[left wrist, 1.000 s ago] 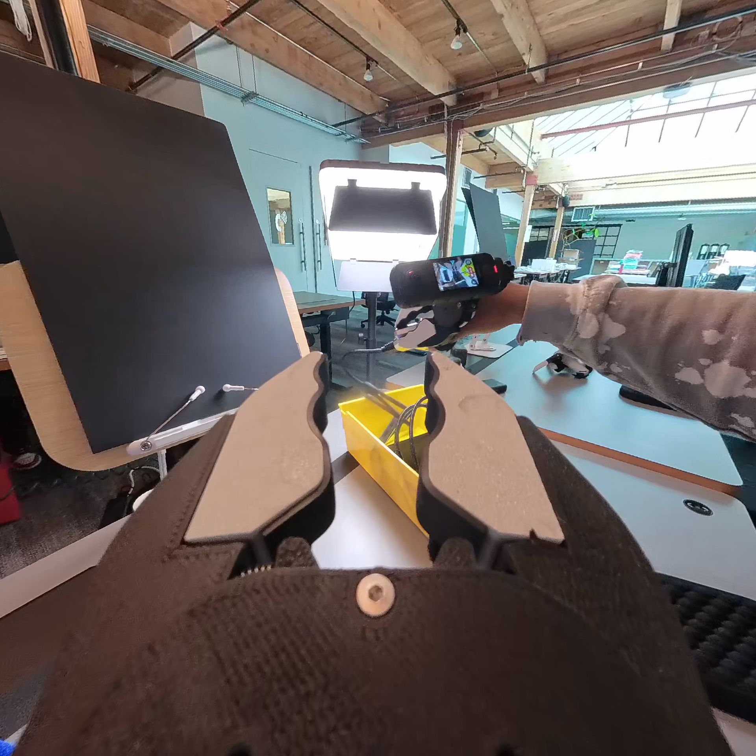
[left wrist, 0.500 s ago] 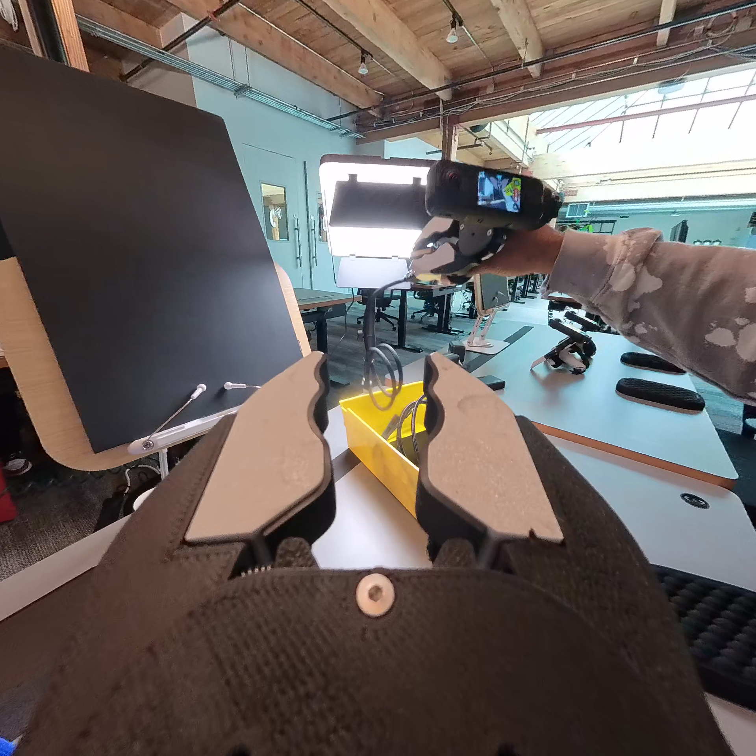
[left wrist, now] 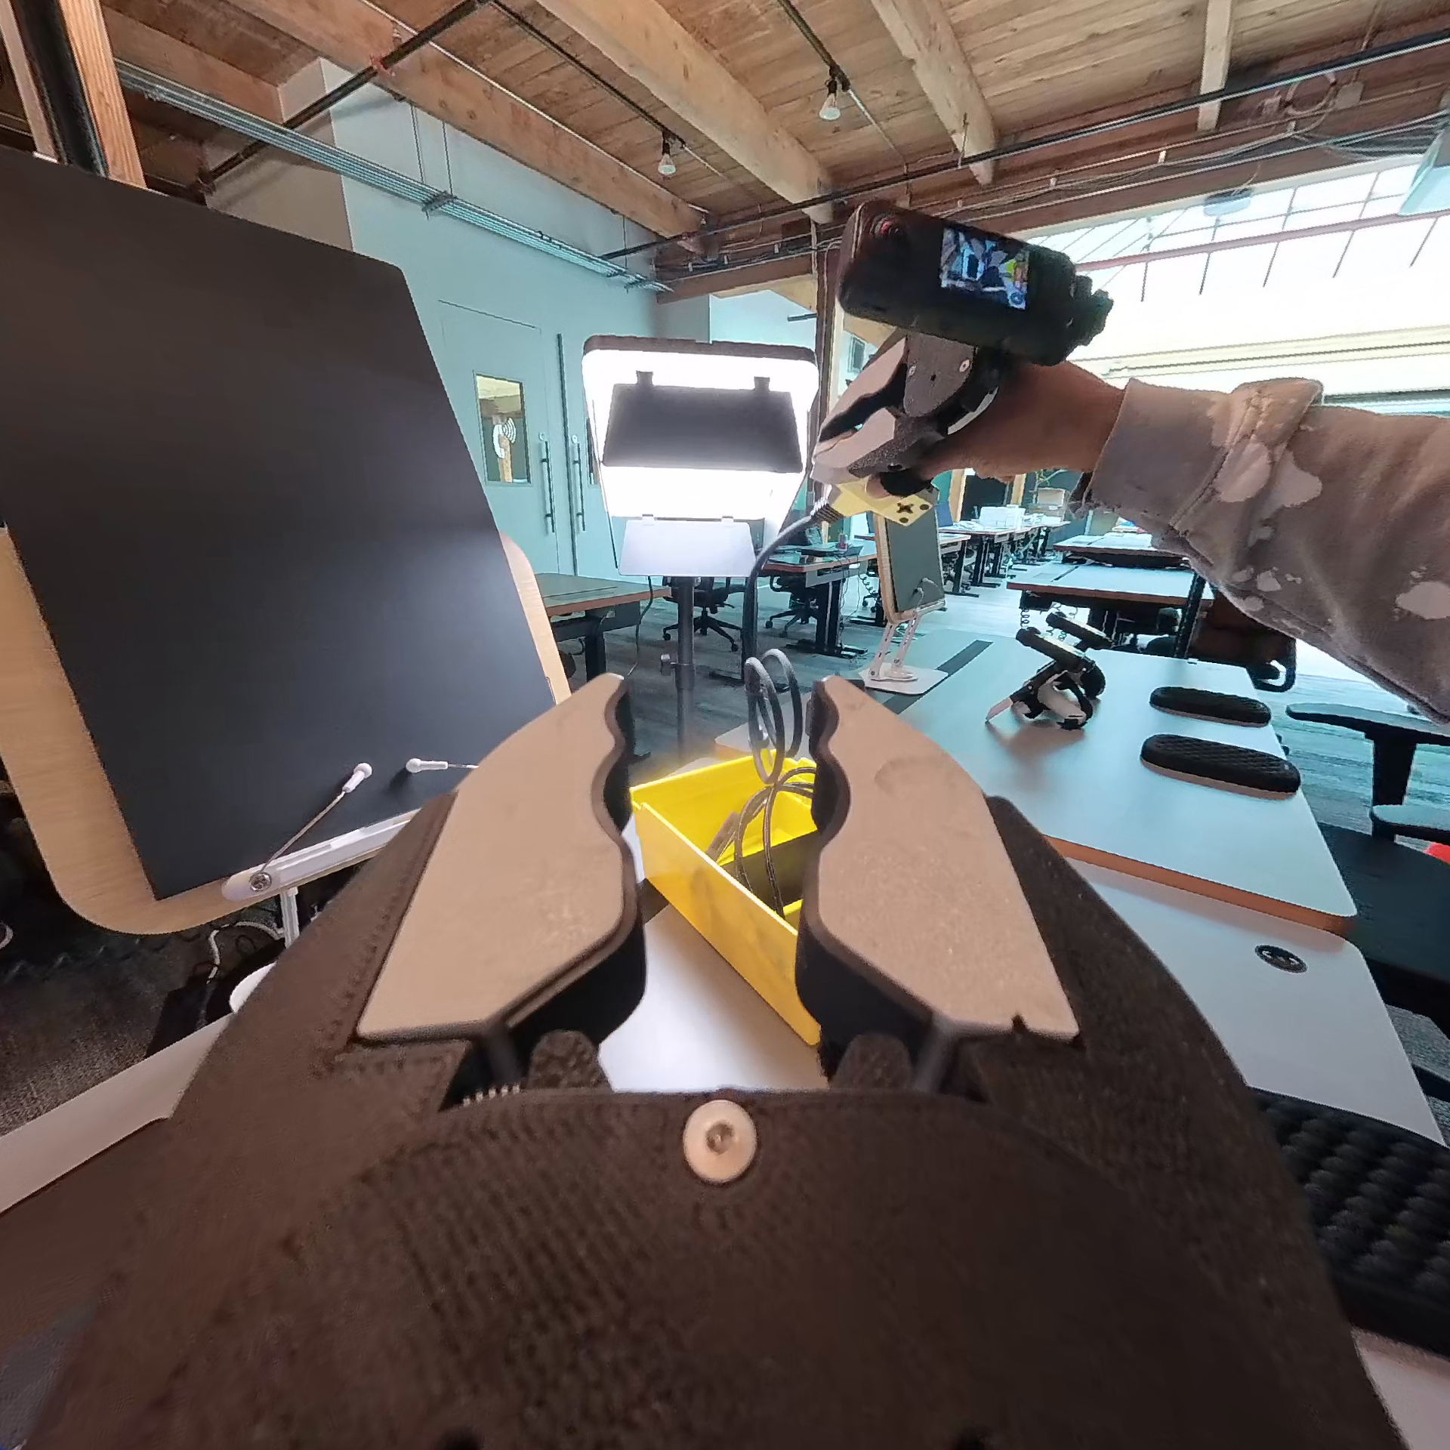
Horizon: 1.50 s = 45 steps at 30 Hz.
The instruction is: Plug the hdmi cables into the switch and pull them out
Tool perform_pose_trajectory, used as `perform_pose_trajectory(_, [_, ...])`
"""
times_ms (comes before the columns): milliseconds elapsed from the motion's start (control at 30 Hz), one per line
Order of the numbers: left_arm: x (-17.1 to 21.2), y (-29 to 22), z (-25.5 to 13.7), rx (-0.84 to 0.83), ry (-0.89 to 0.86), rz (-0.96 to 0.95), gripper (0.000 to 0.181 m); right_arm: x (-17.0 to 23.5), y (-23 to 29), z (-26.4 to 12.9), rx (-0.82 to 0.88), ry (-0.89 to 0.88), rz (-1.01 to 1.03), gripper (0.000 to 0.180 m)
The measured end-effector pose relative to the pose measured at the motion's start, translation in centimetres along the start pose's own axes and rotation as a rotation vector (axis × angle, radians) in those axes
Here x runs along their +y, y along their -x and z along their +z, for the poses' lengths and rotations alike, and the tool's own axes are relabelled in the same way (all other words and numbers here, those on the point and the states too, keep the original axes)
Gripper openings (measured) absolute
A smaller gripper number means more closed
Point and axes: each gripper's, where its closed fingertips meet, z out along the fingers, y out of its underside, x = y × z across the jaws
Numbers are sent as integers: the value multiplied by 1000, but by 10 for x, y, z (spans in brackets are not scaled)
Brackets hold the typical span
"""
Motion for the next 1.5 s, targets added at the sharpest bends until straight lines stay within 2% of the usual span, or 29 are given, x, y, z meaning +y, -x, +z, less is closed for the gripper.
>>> perform_pose_trajectory(200, [-6,-6,-3,18,-14,2,43,17,14,22,-9,89,51,19])
perform_pose_trajectory(433, [-5,-7,-3,22,-4,18,42,37,78,80,-110,157,-26,19])
perform_pose_trajectory(600, [0,1,-1,19,12,8,42,39,137,117,-243,146,-113,20])
perform_pose_trajectory(767, [13,19,-2,-60,104,57,47,46,197,146,-489,156,-72,21])
perform_pose_trajectory(933, [25,35,-4,-121,203,107,48,56,226,164,-614,132,-21,26])
perform_pose_trajectory(1033, [29,38,-2,-122,220,108,48,42,210,153,-628,34,27,33])
perform_pose_trajectory(1100, [34,40,0,-119,238,104,48,24,189,132,-603,-80,50,33])
perform_pose_trajectory(1267, [45,39,5,-110,286,110,49,-5,150,37,-562,-370,143,35])
perform_pose_trajectory(1400, [48,36,4,-115,317,136,49,17,177,-32,-595,-465,146,35])
perform_pose_trajectory(1500, [52,38,-2,-144,366,171,50,56,233,-48,-651,-411,89,32])
